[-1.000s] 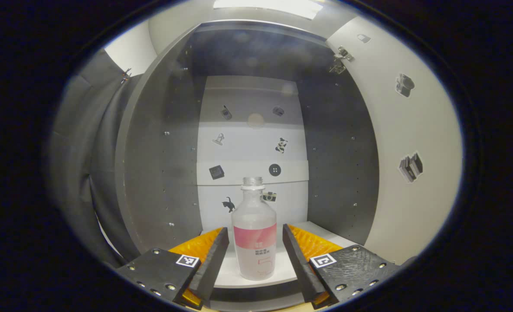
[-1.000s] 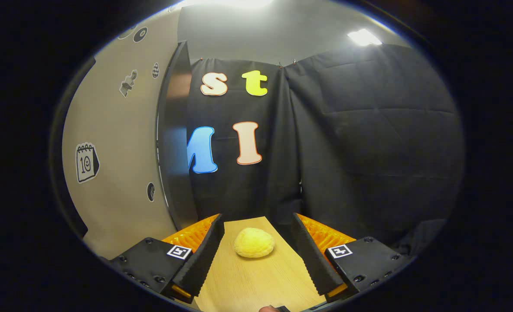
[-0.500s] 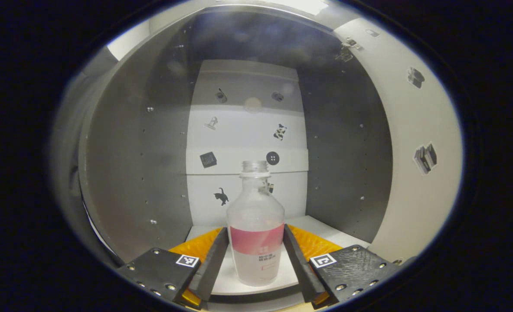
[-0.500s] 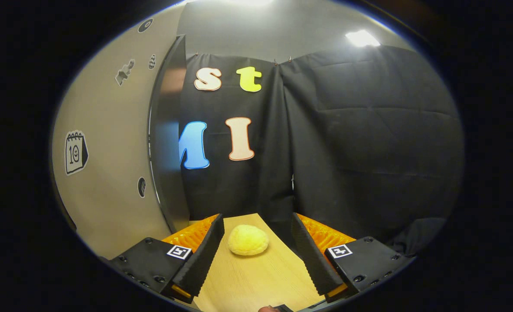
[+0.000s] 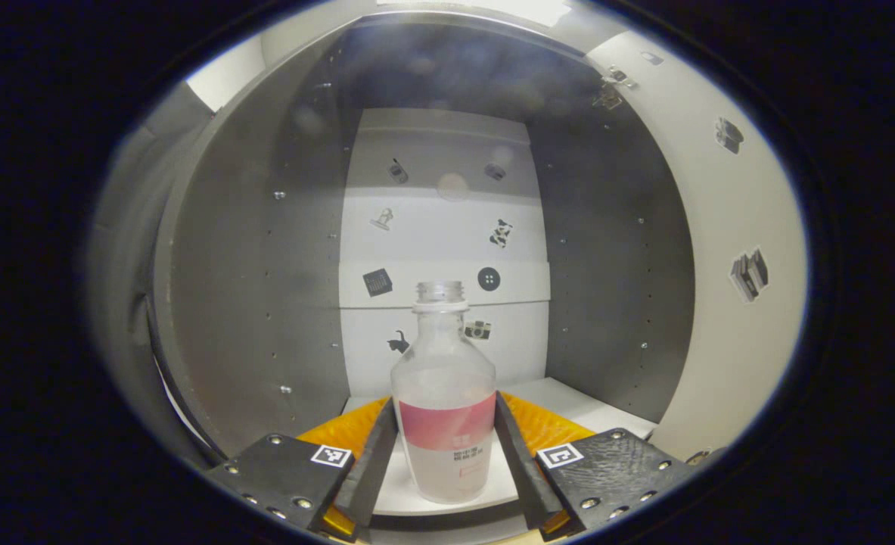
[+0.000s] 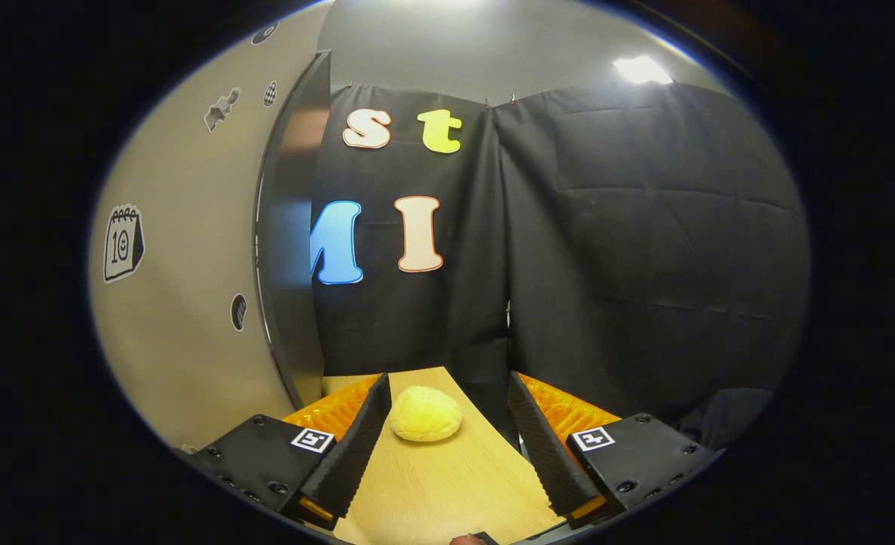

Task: Open the cabinet door with the right hand, grasp the bottle in the cabinet with the left hand and place it on the coaster, then close the cabinet door with the right hand.

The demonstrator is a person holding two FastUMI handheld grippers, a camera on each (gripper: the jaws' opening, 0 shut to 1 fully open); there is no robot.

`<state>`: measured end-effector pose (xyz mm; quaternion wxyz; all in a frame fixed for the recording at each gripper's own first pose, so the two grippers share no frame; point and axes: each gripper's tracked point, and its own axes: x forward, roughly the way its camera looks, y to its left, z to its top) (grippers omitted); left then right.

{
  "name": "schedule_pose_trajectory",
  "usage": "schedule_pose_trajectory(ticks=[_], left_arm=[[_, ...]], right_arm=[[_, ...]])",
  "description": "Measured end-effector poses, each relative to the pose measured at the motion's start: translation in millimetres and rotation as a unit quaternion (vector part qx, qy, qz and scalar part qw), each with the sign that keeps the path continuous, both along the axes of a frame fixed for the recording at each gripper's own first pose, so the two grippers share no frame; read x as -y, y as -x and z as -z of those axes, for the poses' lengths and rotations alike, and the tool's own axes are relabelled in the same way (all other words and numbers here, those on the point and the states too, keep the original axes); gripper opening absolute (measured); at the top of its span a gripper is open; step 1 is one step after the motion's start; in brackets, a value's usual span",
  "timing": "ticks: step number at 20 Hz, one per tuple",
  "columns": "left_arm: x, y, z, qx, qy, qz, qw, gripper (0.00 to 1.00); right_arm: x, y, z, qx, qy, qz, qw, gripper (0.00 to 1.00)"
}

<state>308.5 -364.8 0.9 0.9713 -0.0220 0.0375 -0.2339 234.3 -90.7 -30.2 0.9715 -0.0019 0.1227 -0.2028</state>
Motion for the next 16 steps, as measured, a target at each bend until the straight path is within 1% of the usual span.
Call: schedule_pose_trajectory(ticks=[3, 4, 5, 13, 14, 15, 16], left_arm=[[-8.0, 11.9, -4.3, -0.001, 0.02, -0.005, 1.0, 0.72], [-12.8, 16.9, -5.8, -0.002, 0.02, -0.01, 1.0, 0.74], [-16.8, 22.1, -6.9, -0.001, 0.019, -0.014, 1.0, 0.72], [-56.3, 84.4, -9.9, 0.025, 0.016, -0.042, 0.999, 0.72], [-62.3, 92.9, -10.9, 0.031, 0.015, -0.047, 0.998, 0.72], [-69.5, 101.2, -10.4, 0.034, 0.012, -0.054, 0.998, 0.72], [-76.8, 108.4, -9.5, 0.034, 0.01, -0.061, 0.997, 0.72]], right_arm=[[4.0, -5.8, -0.7, -0.001, -0.001, -0.014, 1.0, 0.98], [4.0, -6.7, -0.4, -0.004, -0.001, -0.022, 1.0, 0.98], [4.0, -8.2, -0.2, -0.005, 0.001, -0.028, 1.0, 0.98], [-3.8, -13.3, 5.5, -0.013, 0.003, -0.091, 0.996, 0.98], [-5.2, -13.7, 5.3, -0.013, 0.003, -0.098, 0.995, 0.94], [-5.8, -13.8, 6.8, -0.013, 0.003, -0.105, 0.994, 0.99], [-5.9, -13.5, 7.1, -0.013, 0.002, -0.11, 0.994, 0.99]])
